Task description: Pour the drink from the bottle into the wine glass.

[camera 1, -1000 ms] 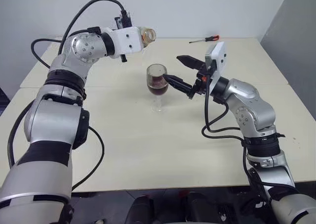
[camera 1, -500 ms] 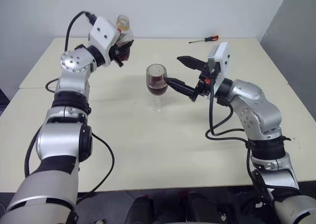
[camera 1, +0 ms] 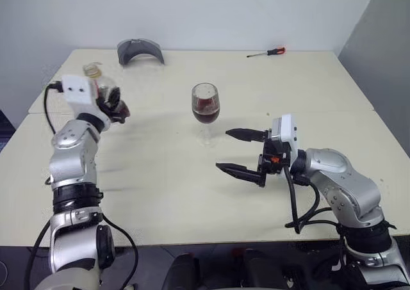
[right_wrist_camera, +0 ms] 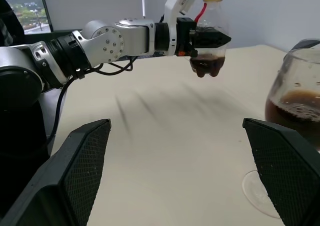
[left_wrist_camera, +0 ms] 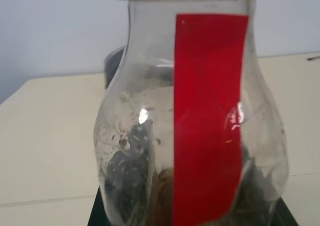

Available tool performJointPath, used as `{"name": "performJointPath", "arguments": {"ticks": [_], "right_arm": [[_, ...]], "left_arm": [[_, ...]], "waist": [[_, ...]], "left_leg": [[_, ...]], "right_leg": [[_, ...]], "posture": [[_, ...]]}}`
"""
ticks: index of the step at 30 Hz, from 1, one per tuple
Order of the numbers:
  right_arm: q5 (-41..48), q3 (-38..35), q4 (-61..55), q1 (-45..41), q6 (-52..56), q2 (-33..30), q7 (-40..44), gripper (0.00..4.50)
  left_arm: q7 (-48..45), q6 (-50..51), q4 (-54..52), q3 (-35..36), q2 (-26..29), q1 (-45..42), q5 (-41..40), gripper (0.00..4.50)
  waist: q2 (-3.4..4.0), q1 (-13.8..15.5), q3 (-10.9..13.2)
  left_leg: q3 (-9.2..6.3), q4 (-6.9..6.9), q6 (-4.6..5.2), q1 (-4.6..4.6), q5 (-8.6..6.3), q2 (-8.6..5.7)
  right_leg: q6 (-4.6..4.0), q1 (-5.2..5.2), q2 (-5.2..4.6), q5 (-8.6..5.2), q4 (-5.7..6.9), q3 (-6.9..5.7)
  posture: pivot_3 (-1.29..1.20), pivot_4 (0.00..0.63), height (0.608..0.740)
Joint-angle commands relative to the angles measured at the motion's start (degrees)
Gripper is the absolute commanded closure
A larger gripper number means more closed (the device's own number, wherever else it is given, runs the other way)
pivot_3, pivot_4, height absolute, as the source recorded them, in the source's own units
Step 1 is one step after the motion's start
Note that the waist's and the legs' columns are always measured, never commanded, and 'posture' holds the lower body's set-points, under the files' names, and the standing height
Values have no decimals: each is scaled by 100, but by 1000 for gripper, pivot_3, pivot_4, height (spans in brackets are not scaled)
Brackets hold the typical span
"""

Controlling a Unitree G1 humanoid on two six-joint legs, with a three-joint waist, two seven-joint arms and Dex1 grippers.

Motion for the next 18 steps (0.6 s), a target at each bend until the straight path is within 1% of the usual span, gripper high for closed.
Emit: {"name": "performJointPath", "arguments": {"ticks": [1, 4, 11, 14, 18], "right_arm": [[179, -30, -346, 26, 38, 63, -133, 0], [138, 18, -335, 81, 7, 114, -238, 0], [119, 47, -330, 39, 5, 194, -411, 0], [102, 60, -299, 11, -32, 197, -431, 0], [99, 73, -317, 26, -40, 194, -449, 0]], "left_arm": [[125, -104, -149, 233, 136, 105, -142, 3363], [201, -260, 174, 271, 55, 171, -179, 3363], [203, -754, 840, 97, -276, 253, -162, 3363], [187, -979, 1309, 9, -302, 199, -77, 3363], [154, -1182, 1526, -73, -262, 165, -24, 3363]], "waist": [[-3, 3, -2], [-9, 21, -6], [-11, 18, -7], [-12, 14, -8], [-13, 16, -9]], "left_leg": [[-1, 0, 0, 0, 0, 0], [-4, 0, 0, 2, 0, -1], [-5, 0, 1, 2, 0, -1], [-5, -1, 1, 3, 0, -1], [-5, -3, 2, 10, -1, -2]], "right_leg": [[0, 1, 0, 0, -2, -1], [0, 5, 0, 0, -6, -4], [0, 8, 0, 0, -10, -5], [0, 8, 0, 0, -10, -5], [0, 15, 0, 0, -10, -6]], "posture": [[0, 150, 740], [0, 150, 740], [0, 150, 740], [0, 150, 740], [0, 150, 740]]}}
